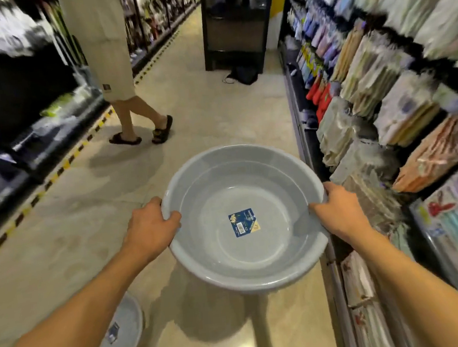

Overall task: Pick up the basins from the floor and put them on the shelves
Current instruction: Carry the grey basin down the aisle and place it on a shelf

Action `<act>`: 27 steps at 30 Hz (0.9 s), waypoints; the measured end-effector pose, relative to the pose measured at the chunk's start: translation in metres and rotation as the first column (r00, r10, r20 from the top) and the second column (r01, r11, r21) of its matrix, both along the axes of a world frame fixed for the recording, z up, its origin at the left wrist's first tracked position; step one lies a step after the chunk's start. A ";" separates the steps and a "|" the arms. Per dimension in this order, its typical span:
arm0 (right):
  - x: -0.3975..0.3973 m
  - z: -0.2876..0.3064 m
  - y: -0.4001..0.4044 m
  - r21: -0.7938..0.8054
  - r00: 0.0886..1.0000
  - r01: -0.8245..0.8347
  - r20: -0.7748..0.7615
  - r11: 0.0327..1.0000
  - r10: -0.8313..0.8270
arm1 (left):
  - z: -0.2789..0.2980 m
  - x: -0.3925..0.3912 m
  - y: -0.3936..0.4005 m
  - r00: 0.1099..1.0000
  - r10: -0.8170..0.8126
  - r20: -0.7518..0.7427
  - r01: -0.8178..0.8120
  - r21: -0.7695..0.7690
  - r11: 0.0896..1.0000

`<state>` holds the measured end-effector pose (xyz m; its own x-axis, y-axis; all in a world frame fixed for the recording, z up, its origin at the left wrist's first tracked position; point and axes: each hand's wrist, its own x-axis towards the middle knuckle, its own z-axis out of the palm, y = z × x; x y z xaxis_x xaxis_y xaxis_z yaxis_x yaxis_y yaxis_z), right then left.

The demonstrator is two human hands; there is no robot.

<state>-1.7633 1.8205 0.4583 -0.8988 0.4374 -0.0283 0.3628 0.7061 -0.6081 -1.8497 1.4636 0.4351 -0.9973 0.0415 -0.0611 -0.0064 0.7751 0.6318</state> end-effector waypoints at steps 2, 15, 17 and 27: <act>-0.001 0.065 -0.003 -0.016 1.000 -0.023 -0.011 1.000 0.023 | 0.069 -0.002 -0.006 1.000 -0.006 0.006 0.006 0.000 1.000; -0.009 0.214 -0.005 0.041 0.997 -0.072 -0.015 0.997 0.073 | 0.231 0.015 -0.010 0.998 0.041 -0.040 -0.041 0.008 0.999; -0.012 0.215 -0.006 0.049 0.996 -0.086 -0.004 0.995 0.086 | 0.229 0.018 -0.011 0.998 0.065 -0.020 -0.065 0.004 0.998; -0.060 0.217 -0.035 0.012 0.966 -0.255 -0.037 0.967 0.255 | 0.228 0.027 -0.036 0.975 0.213 -0.062 -0.213 0.005 0.977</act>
